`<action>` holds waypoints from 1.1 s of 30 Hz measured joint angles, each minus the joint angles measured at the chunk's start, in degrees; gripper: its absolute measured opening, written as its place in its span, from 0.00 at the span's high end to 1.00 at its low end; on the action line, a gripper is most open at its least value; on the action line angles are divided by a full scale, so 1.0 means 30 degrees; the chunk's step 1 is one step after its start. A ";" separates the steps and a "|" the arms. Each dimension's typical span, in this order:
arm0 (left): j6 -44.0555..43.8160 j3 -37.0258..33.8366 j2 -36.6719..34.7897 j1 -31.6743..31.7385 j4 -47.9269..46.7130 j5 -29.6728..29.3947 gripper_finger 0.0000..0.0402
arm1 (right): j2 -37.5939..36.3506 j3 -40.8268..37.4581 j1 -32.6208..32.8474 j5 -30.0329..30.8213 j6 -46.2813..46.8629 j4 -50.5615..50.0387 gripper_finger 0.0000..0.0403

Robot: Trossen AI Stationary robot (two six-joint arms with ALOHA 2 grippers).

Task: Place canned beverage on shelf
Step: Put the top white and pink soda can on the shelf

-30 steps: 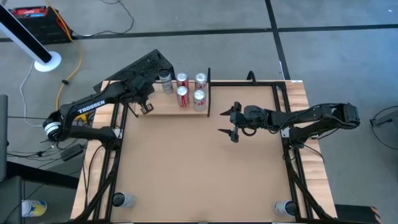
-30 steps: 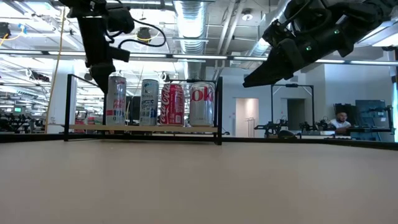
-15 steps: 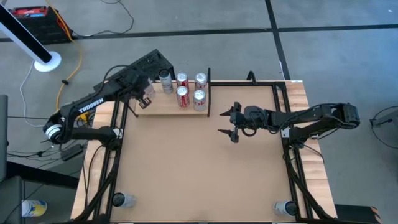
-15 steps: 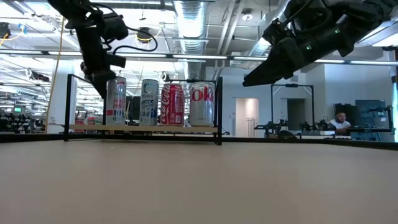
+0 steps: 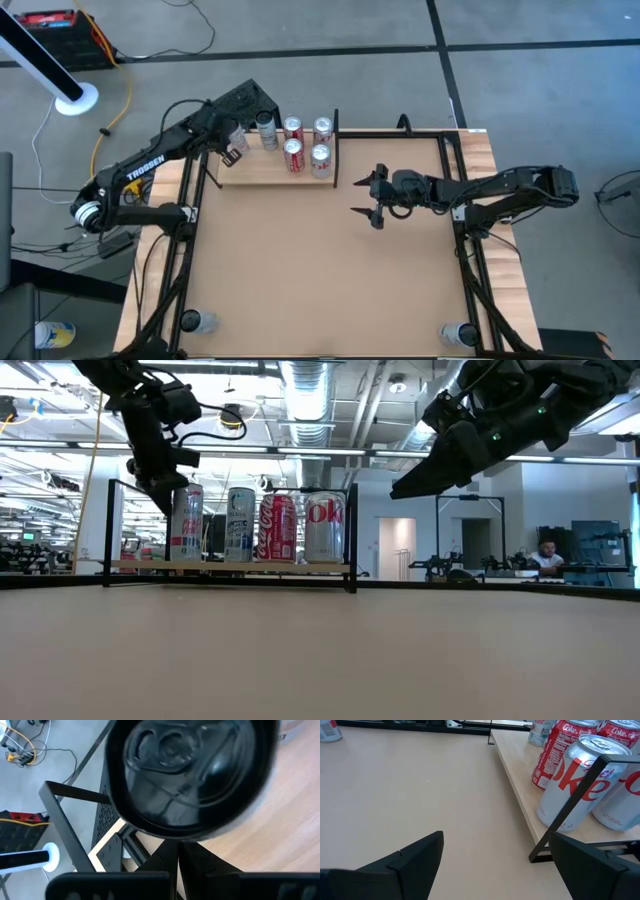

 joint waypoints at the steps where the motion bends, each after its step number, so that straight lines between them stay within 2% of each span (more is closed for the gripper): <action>1: 0.0000 0.0000 0.0000 0.0081 0.0085 0.0104 1.00 | 0.0000 0.0000 0.0000 0.0000 0.0000 0.0002 0.05; 4: 0.0041 0.0000 0.0000 0.0303 0.0535 0.0773 1.00 | 0.0000 0.0000 0.0000 0.0000 -0.0004 0.0005 0.05; 14: 0.0556 0.0000 0.0007 0.1175 0.1571 0.0827 1.00 | 0.0000 0.0000 0.0000 0.0007 -0.0066 0.0017 0.05; 27: 0.0752 -0.0002 0.0007 0.2412 0.2895 0.2309 1.00 | 0.0000 0.0000 0.0000 0.0007 -0.0172 0.0175 0.05; 31: 0.0903 0.0000 0.0007 0.2604 0.2917 0.2166 1.00 | 0.0005 0.0000 0.0000 0.0015 -0.0407 0.0278 0.05; 33: 0.1297 0.0048 0.0007 0.2619 0.2792 0.1337 1.00 | 0.0000 0.0000 0.0000 0.0015 -0.0452 0.0451 0.05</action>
